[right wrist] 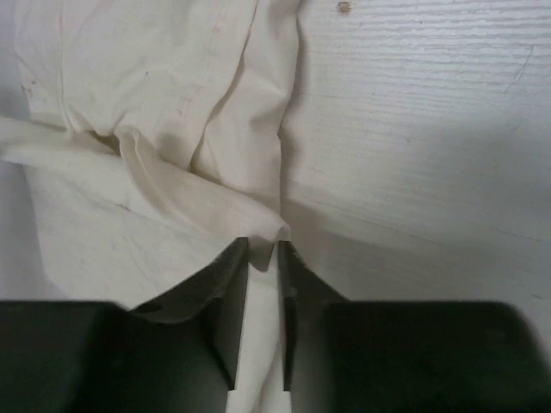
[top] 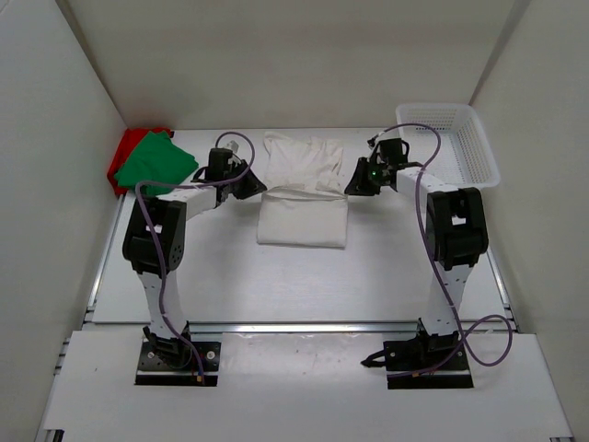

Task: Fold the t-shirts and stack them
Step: Fold the folded rectangular tshirt in 1/3 of the way, then grab one side of the 2/3 rectangular tshirt with both arms

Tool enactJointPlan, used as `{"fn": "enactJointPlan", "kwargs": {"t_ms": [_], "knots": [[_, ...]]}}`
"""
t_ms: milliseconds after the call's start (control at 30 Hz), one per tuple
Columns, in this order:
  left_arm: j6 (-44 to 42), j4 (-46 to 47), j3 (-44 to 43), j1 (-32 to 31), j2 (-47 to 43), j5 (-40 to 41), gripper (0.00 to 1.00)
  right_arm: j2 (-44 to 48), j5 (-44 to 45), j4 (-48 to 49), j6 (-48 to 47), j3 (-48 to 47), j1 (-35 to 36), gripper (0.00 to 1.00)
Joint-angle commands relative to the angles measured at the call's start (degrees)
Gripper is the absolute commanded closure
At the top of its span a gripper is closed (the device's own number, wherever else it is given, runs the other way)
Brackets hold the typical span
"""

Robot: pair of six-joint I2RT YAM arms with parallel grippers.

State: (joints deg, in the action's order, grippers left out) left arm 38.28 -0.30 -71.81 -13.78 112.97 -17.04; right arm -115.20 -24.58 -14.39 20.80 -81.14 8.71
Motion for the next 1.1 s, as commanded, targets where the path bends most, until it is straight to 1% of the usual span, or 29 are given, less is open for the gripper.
{"fn": "enactJointPlan", "kwargs": {"t_ms": [0, 33, 67, 100, 167, 200, 233, 267, 300, 333, 367, 400, 467, 533, 600, 700, 767, 833, 900, 1000, 1067], "knots": [[2.41, 7.58, 0.7, 1.3, -5.81, -1.25, 0.67, 1.99, -0.21, 1.47, -0.84, -3.67, -0.63, 0.79], [2.58, 7.85, 1.58, 1.3, -6.7, -0.29, 0.64, 3.13, 0.14, 1.39, -0.85, -4.19, -0.19, 0.75], [2.93, 7.85, 2.8, 1.13, -9.32, 0.42, 0.62, 4.35, 0.84, 1.04, -1.19, -4.55, 0.34, 0.67], [3.37, 8.38, 4.9, 0.78, -12.04, 1.73, 0.59, 5.58, 1.89, 0.25, -1.11, -4.9, 0.34, 0.63], [4.43, 10.05, 8.77, 0.07, -16.26, 4.72, 0.56, 7.69, 4.53, -0.46, -2.07, -4.47, 1.39, 0.58], [4.95, 10.92, 11.4, -0.71, -18.81, 5.34, 0.55, 9.1, 6.37, -0.55, -2.42, -3.85, 2.62, 0.58], [4.61, 11.45, 12.82, -2.55, -20.92, 6.57, 0.57, 10.16, 7.95, 0.06, -2.6, -3.06, 4.28, 0.59], [4.87, 11.81, 15.27, -3.35, -21.29, 7.36, 0.57, 11.65, 8.92, 0.59, -2.95, -1.4, 4.99, 0.65], [5.48, 13.37, 18.6, -4.84, -22.6, 7.37, 0.59, 12.71, 10.5, 2.07, -3.22, 0.18, 7.0, 0.82], [6.01, 15.22, 20.12, -6.24, -23.05, 7.2, 0.59, 12.89, 11.91, 3.74, -3.48, 0.98, 8.94, 0.95], [6.97, 16.89, 22.74, -7.56, -22.97, 6.32, 0.6, 12.89, 10.44, 5.67, -3.66, 2.73, 10.78, 0.99], [7.07, 17.25, 23.99, -7.49, -21.84, 6.4, 0.6, 11.85, 9.3, 6.47, -3.66, 3.09, 11.58, 1.0], [7.95, 17.43, 25.05, -8.28, -19.73, 5.71, 0.65, 8.25, 4.56, 4.74, -2.61, 0.21, 12.73, 1.0], [9.26, 18.49, 26.98, -8.28, -18.41, 4.74, 0.67, 3.77, 3.14, 3.85, -2.43, -3.39, 13.09, 1.0], [10.31, 20.24, 28.73, -7.84, -18.05, 4.03, 0.67, 1.22, 2.09, 4.63, -2.69, -5.24, 13.17, 1.0], [10.23, 20.86, 31.29, -7.4, -18.66, 4.91, 0.67, -4.41, -3.18, 3.68, -1.99, -10.16, 12.74, 1.0], [10.67, 21.47, 32.96, -7.49, -18.75, 4.91, 0.67, -9.5, -6.07, 4.45, -0.42, -13.76, 12.3, 1.0], [10.5, 22.09, 33.75, -6.97, -19.1, 4.82, 0.67, -12.58, -9.25, 5.77, 1.78, -16.05, 11.24, 1.0], [9.8, 21.39, 34.19, -7.92, -19.36, 5.52, 0.66, -15.57, -12.59, 7.0, 4.85, -17.2, 9.49, 1.0], [9.97, 21.39, 36.47, -8.28, -19.28, 5.87, 0.67, -17.78, -13.91, 9.03, 7.41, -17.21, 7.91, 1.0], [11.28, 21.13, 38.23, -8.02, -19.45, 6.13, 0.69, -19.01, -15.05, 10.09, 7.94, -17.03, 7.73, 1.0]]}}
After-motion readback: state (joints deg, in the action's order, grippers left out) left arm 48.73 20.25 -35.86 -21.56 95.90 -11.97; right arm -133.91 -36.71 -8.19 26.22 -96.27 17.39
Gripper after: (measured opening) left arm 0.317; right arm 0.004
